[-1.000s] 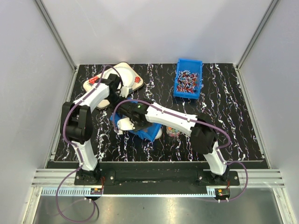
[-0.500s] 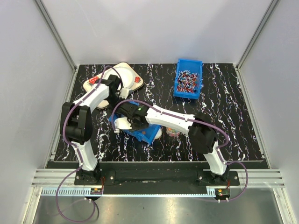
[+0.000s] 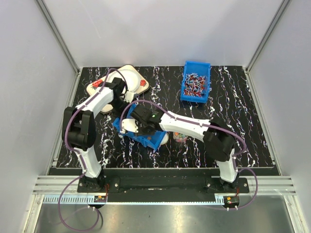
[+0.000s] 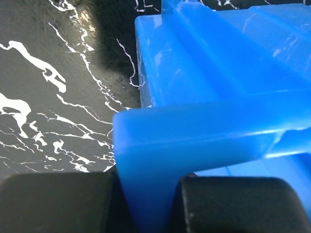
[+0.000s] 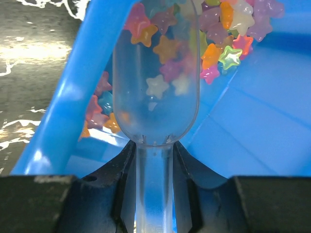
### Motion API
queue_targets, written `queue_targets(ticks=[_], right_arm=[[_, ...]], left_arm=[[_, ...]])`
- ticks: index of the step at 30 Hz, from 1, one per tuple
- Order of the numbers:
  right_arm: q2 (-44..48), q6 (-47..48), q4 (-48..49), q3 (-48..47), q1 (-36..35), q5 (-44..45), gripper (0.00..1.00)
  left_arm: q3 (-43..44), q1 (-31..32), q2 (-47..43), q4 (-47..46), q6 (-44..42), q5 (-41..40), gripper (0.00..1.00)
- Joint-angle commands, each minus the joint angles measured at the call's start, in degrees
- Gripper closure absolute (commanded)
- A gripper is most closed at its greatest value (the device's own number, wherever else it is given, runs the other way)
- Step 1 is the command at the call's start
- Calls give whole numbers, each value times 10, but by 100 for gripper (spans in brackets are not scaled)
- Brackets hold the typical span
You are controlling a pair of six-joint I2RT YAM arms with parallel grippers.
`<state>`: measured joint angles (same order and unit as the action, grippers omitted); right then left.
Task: Pack the candies
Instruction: Scoop the fake candies from the storage box.
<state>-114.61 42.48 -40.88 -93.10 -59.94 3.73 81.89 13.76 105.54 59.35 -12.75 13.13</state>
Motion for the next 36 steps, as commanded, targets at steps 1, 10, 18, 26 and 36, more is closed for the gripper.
queue_targets(ticks=[1,10,18,26,36], right_arm=[[62,-36,85,42,7,-71,100],[133,-72,154,121,32,-136,100],[173,-96,191,159,61,-166,100],[220,-95,194,185,81,-173,100],[297,-86,184,216,109,-174,100]], left_arm=[[19,4,-45,-15,28,80,100],[22,4,-47,-12,26,77,100],[22,4,-47,-12,23,74,100],[23,2,-46,-12,20,70,100],[32,-4,-41,-5,16,84,100]])
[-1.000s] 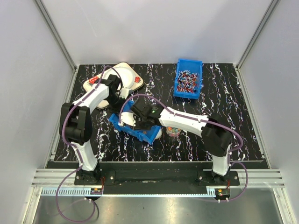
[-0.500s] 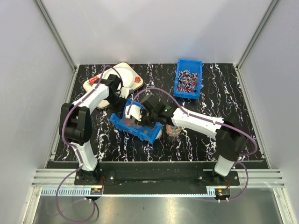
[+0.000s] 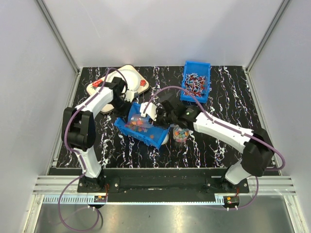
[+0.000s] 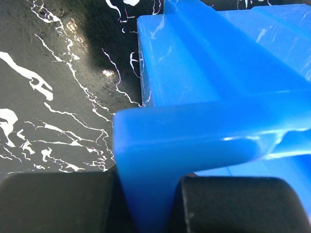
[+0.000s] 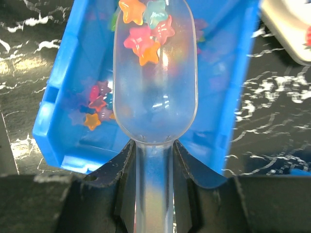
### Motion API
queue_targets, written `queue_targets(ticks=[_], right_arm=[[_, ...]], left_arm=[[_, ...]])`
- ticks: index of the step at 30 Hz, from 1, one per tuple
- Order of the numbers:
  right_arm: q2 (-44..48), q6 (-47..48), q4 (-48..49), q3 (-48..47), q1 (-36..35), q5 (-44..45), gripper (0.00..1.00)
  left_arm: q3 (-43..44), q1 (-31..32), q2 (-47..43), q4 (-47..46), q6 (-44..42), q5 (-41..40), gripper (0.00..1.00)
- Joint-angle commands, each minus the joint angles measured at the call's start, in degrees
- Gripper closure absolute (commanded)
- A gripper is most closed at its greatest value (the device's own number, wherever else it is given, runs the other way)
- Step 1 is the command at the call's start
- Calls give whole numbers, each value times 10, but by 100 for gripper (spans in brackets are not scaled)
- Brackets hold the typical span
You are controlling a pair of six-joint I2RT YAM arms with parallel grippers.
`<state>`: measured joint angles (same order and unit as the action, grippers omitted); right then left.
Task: Pack the candies
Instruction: Scoop the fake candies from the storage box, then place the fake candies in the packing bottle.
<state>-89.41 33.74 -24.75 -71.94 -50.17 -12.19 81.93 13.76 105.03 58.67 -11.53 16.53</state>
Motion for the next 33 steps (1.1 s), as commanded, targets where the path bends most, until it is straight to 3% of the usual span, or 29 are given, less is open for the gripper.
queue_targets(ticks=[1,14,21,33], right_arm=[[48,3,21,6,17,-13,100],[157,18,-22,60,86,-24,100],[256,35,-83,120,144,-18,100],[355,44,-115,235,185,27,100]], left_arm=[[32,-5,-36,2,4,49,100],[61,-18,9,35,-33,59,100],[93,-49,29,37,-27,125,100],[49,-72,-11,7,-7,138,100]])
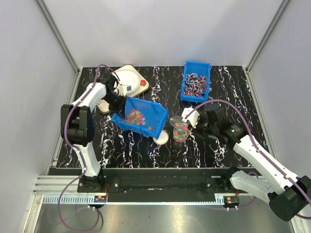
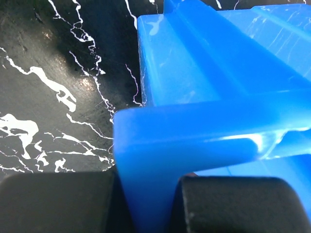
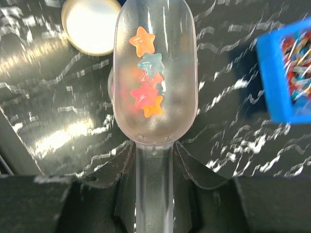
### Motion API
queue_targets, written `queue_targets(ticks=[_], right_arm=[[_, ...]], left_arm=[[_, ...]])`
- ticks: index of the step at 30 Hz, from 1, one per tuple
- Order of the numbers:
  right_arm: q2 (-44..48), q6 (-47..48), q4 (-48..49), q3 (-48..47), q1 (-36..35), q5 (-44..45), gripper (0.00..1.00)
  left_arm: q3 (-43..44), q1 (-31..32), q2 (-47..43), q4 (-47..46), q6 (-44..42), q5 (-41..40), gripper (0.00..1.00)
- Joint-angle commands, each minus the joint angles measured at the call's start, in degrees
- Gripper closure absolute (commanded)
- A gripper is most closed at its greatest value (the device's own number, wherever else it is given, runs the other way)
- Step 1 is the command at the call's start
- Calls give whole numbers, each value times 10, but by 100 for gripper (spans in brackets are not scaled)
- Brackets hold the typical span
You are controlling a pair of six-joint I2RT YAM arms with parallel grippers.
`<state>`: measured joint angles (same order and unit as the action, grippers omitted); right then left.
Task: Pack the candies
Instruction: Place the fake candies in the packing bottle.
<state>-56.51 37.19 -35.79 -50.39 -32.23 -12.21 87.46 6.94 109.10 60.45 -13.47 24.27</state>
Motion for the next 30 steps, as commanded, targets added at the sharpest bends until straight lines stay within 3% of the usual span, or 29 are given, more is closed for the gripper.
queue_targets(ticks=[1,11,30], right_arm=[[27,12,-9,23,7,32,100],[7,49,-108,-8,5,91,100],[-51,95,-183,-66,6,159,100]], left_arm=[[-7,-8,-56,-16,14,61,100],[-21,-20,-53,-29,25,60,100],[-29,-22,-44,-45,38,52,100]])
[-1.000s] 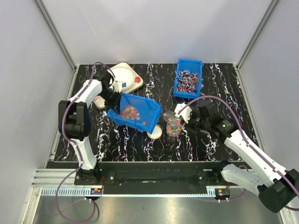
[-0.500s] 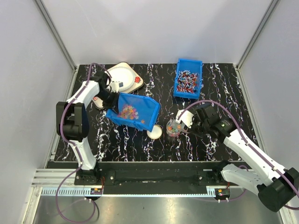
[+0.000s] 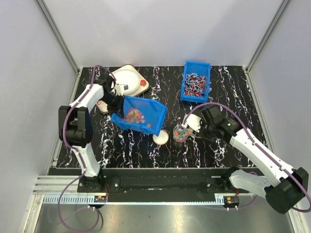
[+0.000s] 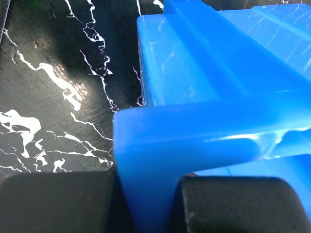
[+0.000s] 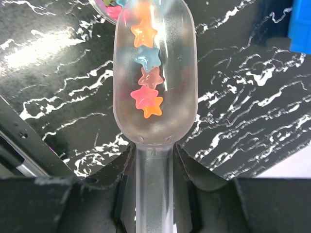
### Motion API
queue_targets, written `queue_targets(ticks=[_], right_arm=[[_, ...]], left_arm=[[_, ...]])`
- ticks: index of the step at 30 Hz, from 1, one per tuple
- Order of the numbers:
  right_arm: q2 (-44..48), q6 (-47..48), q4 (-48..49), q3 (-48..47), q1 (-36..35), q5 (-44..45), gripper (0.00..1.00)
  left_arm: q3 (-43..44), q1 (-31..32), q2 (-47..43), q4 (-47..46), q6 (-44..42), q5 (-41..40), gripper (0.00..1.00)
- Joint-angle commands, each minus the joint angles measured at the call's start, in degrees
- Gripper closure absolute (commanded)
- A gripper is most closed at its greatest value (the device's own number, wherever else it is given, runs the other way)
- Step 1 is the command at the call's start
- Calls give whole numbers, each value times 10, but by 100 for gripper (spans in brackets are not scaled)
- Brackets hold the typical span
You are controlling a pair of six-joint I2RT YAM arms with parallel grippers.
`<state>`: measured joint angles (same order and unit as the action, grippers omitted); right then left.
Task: Pack the candies
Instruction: Place the fake candies in the packing bottle.
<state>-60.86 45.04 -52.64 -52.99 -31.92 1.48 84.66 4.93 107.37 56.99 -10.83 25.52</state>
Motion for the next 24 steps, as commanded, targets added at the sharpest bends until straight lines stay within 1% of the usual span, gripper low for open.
queue_targets(ticks=[1,7,16,24], right_arm=[[-14,16,-18,-51,2,24,100],[-40,19,-39,-71,-16,43,100],[-65,15,-37,-62,-82,123,100],[-80,15,-43,-77,-105,158,100]], left_arm=[[-2,-2,-27,-10,12,39,100],[-3,-2,-26,-12,12,38,100],[-6,-3,-25,-13,12,39,100],[-7,-4,-25,-15,13,40,100]])
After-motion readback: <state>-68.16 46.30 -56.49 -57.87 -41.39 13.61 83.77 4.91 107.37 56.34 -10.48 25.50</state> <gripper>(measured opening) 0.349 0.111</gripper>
